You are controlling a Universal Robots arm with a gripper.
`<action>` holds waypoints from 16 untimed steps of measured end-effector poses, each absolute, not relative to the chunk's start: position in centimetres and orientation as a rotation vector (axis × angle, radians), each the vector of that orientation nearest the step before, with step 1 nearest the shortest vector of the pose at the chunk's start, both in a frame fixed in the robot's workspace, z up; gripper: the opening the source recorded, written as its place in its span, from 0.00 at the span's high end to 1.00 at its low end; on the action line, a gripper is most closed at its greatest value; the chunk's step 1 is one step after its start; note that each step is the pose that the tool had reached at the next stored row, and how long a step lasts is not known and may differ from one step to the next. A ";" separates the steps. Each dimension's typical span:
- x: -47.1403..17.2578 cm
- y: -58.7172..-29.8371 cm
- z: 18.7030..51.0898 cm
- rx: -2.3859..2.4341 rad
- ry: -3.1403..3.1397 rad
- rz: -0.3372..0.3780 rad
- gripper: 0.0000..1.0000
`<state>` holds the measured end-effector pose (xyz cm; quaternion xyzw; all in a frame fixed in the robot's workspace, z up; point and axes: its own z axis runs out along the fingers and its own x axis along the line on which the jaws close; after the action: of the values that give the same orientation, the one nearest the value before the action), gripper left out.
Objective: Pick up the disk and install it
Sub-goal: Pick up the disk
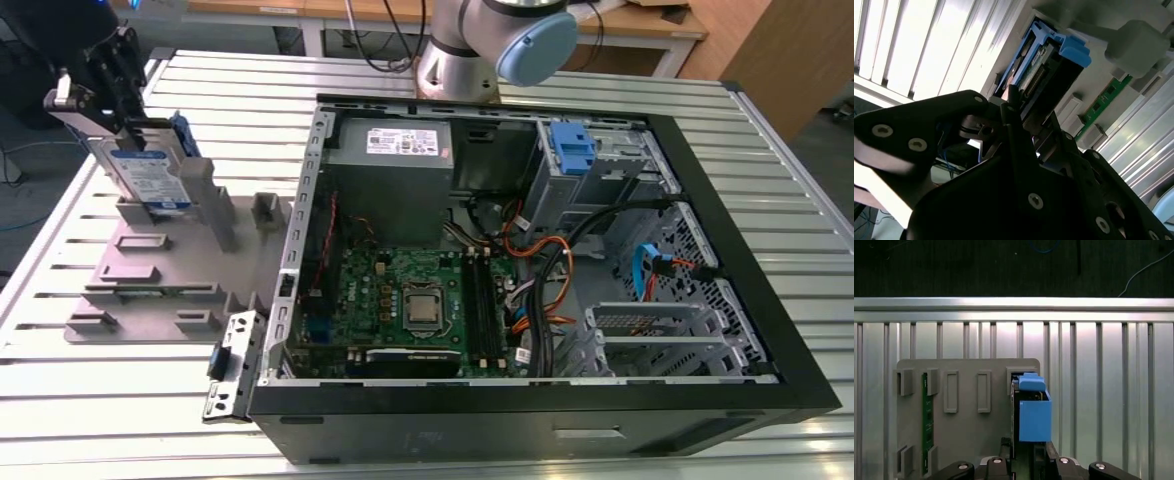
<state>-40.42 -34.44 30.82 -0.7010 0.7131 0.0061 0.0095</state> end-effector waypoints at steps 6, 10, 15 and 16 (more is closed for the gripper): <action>-40.4 -34.4 31.0 -2.189 2.228 0.019 0.65; -40.4 -34.4 31.0 -2.189 2.227 0.019 0.65; -40.4 -34.4 31.0 -2.189 2.228 0.019 0.65; -40.4 -34.4 31.0 -2.189 2.228 0.019 0.65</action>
<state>-40.42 -34.45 31.02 -0.7008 0.7133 0.0062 0.0093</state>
